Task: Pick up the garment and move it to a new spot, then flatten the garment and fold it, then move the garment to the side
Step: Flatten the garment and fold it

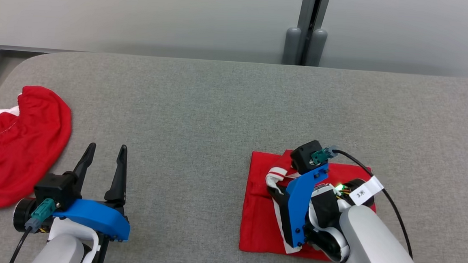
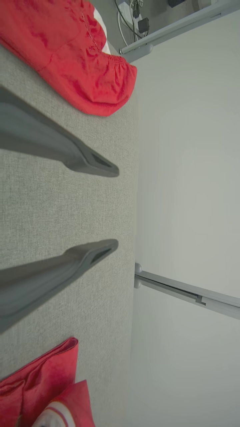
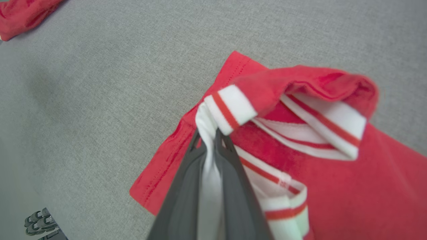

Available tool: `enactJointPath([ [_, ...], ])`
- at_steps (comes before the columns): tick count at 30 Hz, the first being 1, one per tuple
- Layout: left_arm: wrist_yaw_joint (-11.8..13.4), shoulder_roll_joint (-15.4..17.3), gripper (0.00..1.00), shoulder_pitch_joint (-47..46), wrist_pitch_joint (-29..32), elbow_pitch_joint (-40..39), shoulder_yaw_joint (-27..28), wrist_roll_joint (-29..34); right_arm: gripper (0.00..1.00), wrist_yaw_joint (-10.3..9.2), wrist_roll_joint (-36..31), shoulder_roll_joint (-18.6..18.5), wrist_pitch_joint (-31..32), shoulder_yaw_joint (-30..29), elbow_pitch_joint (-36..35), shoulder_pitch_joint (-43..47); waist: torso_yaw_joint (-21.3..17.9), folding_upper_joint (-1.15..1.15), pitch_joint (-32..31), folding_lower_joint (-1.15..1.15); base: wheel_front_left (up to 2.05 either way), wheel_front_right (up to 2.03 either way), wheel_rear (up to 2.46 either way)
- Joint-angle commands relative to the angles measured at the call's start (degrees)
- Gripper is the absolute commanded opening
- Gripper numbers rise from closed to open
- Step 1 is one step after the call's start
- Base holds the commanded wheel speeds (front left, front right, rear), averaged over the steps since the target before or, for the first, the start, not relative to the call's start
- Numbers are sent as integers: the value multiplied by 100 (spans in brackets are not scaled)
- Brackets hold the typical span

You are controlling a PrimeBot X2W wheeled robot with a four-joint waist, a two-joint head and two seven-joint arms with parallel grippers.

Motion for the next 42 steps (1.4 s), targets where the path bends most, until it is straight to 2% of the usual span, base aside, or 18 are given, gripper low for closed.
enactJointPath([
  [1, -13, -24, 100, 16, -32, 20, 26, -23, 44, 1, 44, 9, -63, 70, 78, -108, 13, 0, -9, 0, 0, 0, 0],
  [2, -17, -24, 100, 41, -41, 31, 27, -25, 100, 1, 108, 10, -112, 117, 126, -142, 18, 0, -20, 0, 0, 0, 0],
  [6, -21, 3, 100, 105, -56, 48, 77, -38, 100, 1, 325, 7, -387, 308, 127, -234, -36, 0, -67, 0, 0, 0, 0],
  [10, -5, 0, 100, 146, -68, 32, 109, -3, 100, 1, 526, -54, -877, 251, -285, -291, -126, 0, -125, 0, 0, 0, 0],
  [15, -1, 29, 100, 193, -80, 3, 163, 10, 100, 1, 327, -429, -1574, -273, -905, 53, -225, 0, -209, 0, 0, 0, 0],
  [23, 56, -25, 100, 389, -95, -73, 227, 29, 100, 1, -570, -992, -3045, -1462, -1689, 1307, -367, 0, -378, 0, 0, 0, 0],
  [29, 72, -54, 100, 668, -97, -211, 439, 116, 100, 1, -1039, -677, -3970, -2462, -1744, 2226, -519, 0, -509, 0, 0, 0, 0],
  [34, 75, -192, 100, 959, -98, -372, 666, 259, 100, 1, -1157, -596, -4183, -2571, -1502, 2486, -591, 0, -608, 0, 0, 0, 0],
  [42, 16, -421, 100, 1298, -99, -496, 936, 491, 100, 1, -1121, -556, -4138, -2589, -1341, 2505, -566, 0, -712, 0, 0, 0, 0],
])
